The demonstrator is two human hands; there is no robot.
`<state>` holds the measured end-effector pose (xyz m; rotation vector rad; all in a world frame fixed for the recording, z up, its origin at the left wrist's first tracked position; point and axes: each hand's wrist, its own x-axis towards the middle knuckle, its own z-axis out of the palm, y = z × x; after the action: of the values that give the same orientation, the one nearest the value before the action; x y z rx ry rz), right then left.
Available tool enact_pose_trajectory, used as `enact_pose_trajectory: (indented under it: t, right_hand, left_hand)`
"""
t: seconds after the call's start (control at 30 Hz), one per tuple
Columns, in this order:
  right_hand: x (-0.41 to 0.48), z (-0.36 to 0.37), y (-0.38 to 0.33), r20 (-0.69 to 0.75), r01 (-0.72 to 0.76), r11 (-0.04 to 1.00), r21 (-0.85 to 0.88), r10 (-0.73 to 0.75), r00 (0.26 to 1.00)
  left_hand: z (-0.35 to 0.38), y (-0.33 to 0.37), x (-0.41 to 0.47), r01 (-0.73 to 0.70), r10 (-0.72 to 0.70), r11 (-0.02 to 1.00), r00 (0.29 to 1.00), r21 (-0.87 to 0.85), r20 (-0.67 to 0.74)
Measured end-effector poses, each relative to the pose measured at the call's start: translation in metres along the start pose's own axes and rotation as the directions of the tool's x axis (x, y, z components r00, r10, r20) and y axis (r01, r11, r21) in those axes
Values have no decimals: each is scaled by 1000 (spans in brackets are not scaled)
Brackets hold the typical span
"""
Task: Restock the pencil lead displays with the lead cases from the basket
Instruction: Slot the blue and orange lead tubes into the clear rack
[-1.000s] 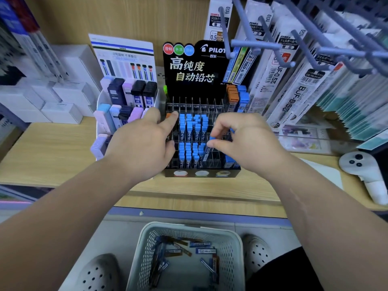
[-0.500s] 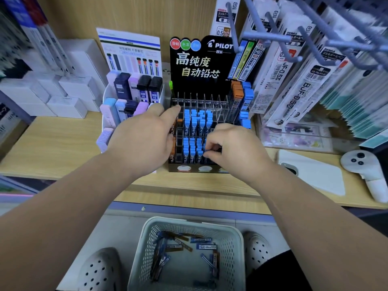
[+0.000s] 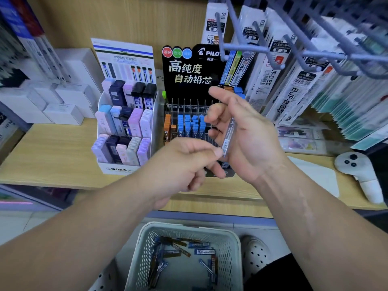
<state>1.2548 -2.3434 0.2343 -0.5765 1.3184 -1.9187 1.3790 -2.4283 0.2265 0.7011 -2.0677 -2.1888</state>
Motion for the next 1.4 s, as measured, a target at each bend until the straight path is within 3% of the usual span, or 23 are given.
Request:
enact_pose_trajectory:
  t: [0.2, 0.3, 0.4, 0.63, 0.73, 0.83, 0.9, 1.0, 1.27, 1.4]
  right_hand:
    - [-1, -9, -3, 4, -35, 983, -181, 37, 999]
    - [3, -18, -3, -124, 1, 947, -322, -43, 991]
    - [4, -25, 0, -101, 68, 865, -497, -136, 986]
    - [4, -24, -2, -27, 102, 861, -499, -134, 991]
    - [6, -31, -4, -26, 109, 812, -573, -151, 988]
    - [6, -39, -4, 34, 98, 693, -714, -106, 994]
    - [4, -41, 2, 114, 147, 533, -833, -94, 989]
    - [0, -35, 18, 201, 224, 375, -900, -100, 975]
    - [4, -39, 36, 307, 328, 213, -920, -125, 943]
    - [2, -37, 49, 405, 404, -51, -914, -216, 889]
  left_hand:
    - [5, -7, 3, -69, 68, 998, 995, -11, -74]
    - [-5, -14, 9, -118, 151, 980, 966, 158, -212]
    - [-16, -21, 13, -137, 225, 932, 946, 337, -236]
    - [-32, -23, 14, -161, 279, 818, 951, 552, -136]
    - [-44, -24, 14, -173, 347, 786, 918, 594, -192]
    - [-61, -25, 16, -151, 523, 586, 821, 797, -229]
    - [-66, -26, 16, -117, 568, 443, 804, 889, -178]
    - [-66, -31, 16, -63, 544, 368, 824, 928, -160]
    - [-66, -33, 18, -24, 535, 265, 835, 964, -127]
    - [-65, -31, 20, 53, 483, 133, 869, 990, -112]
